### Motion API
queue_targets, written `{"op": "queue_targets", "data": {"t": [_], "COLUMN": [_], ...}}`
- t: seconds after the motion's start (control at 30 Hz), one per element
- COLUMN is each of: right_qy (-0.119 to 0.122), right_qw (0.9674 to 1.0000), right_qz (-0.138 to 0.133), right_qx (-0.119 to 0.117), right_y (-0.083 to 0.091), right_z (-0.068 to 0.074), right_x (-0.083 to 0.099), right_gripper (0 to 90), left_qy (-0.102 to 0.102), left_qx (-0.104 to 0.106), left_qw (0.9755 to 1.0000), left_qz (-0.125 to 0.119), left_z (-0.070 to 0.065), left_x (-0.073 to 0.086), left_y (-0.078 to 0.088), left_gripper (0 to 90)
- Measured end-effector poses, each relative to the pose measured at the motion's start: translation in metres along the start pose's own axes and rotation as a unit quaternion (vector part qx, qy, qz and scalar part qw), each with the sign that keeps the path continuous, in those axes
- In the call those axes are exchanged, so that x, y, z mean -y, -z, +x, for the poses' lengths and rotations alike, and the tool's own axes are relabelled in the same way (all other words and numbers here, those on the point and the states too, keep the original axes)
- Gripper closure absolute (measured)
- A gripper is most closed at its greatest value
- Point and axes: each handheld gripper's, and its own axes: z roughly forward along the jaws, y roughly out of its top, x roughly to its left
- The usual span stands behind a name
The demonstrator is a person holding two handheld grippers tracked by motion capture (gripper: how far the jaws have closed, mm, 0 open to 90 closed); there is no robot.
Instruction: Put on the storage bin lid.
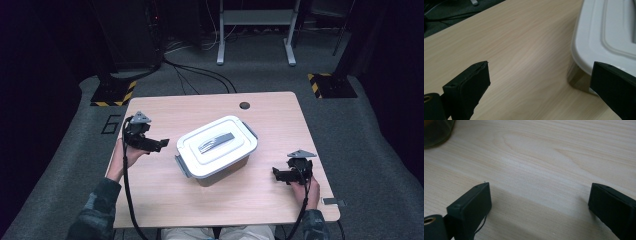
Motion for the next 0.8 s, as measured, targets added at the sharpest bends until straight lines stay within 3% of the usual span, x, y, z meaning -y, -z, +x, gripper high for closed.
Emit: {"op": "queue_targets", "data": {"t": [0.27,0.43,0.53,0.7,0.8], "right_qy": [0.0,0.0,0.0,0.0,0.0], "right_qw": [1.0,1.0,1.0,1.0,1.0], "right_qz": [0.0,0.0,-0.001,-0.001,-0.001], "right_qx": [0.001,0.001,0.002,0.002,0.002], "right_y": [0.0,0.0,0.0,0.0,0.0], "right_z": [0.0,0.0,0.0,0.0,0.0], "right_x": [0.0,0.0,0.0,0.0,0.0], "right_gripper": [4.0,4.0,4.0,4.1,4.0], "left_qy": [0.04,0.069,0.093,0.111,0.118], "left_qx": [-0.034,-0.041,-0.043,-0.046,-0.061], "left_qw": [0.9986,0.9965,0.9944,0.9922,0.9905], "left_qz": [0.009,0.024,0.025,0.034,0.035], "left_z": [0.016,0.022,0.023,0.022,0.02], "left_x": [0.041,0.068,0.085,0.111,0.125], "left_y": [-0.008,-0.018,-0.025,-0.033,-0.037], "left_gripper": [1.7,1.0,0.9,0.6,0.7]}}
